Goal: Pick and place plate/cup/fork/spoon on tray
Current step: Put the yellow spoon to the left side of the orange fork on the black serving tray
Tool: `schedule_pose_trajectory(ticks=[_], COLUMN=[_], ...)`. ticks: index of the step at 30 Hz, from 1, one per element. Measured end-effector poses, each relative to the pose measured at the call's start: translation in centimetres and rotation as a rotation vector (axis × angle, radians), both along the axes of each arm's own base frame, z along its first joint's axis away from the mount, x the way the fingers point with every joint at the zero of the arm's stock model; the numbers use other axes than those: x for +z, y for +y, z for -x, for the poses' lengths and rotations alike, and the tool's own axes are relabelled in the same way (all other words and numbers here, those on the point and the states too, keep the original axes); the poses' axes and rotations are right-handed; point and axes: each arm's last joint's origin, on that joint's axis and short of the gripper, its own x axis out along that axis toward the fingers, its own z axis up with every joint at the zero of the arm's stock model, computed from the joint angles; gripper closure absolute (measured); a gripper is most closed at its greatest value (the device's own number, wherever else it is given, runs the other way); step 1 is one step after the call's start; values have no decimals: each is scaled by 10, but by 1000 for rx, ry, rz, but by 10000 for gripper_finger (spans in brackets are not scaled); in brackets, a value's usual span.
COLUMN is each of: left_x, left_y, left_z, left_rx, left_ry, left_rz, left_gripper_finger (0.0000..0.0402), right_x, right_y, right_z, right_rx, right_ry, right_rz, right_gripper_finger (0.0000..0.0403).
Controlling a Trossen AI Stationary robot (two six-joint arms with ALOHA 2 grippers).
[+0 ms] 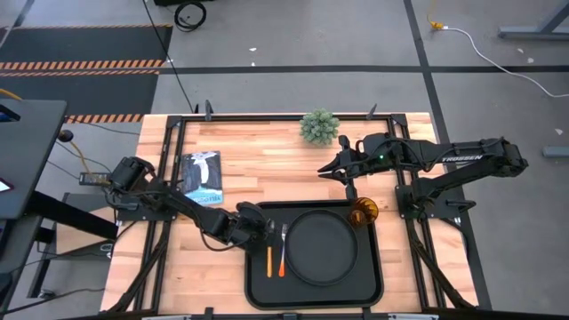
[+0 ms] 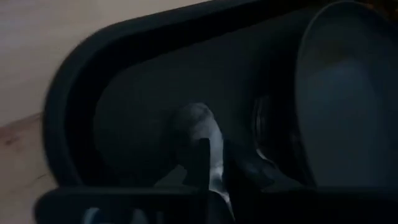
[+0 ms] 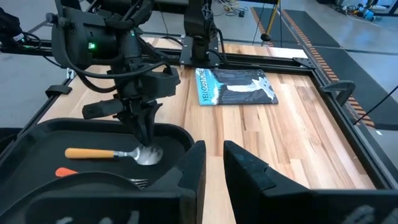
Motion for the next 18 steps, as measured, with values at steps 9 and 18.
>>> schedule_pose_trajectory(ticks=[9, 18], left_x=[1, 23], left_y=[3, 13], left_z=[1, -16], left_rx=[-96, -417], left_ry=[56, 151], left_rz=[-41, 30], left_gripper_finger=[282, 295], right_x=[0, 1], right_y=[0, 0], right_z=[0, -1], right_rx=[3, 2], right_ry=[0, -16], right_rz=[6, 4], right_gripper_finger=[339, 339])
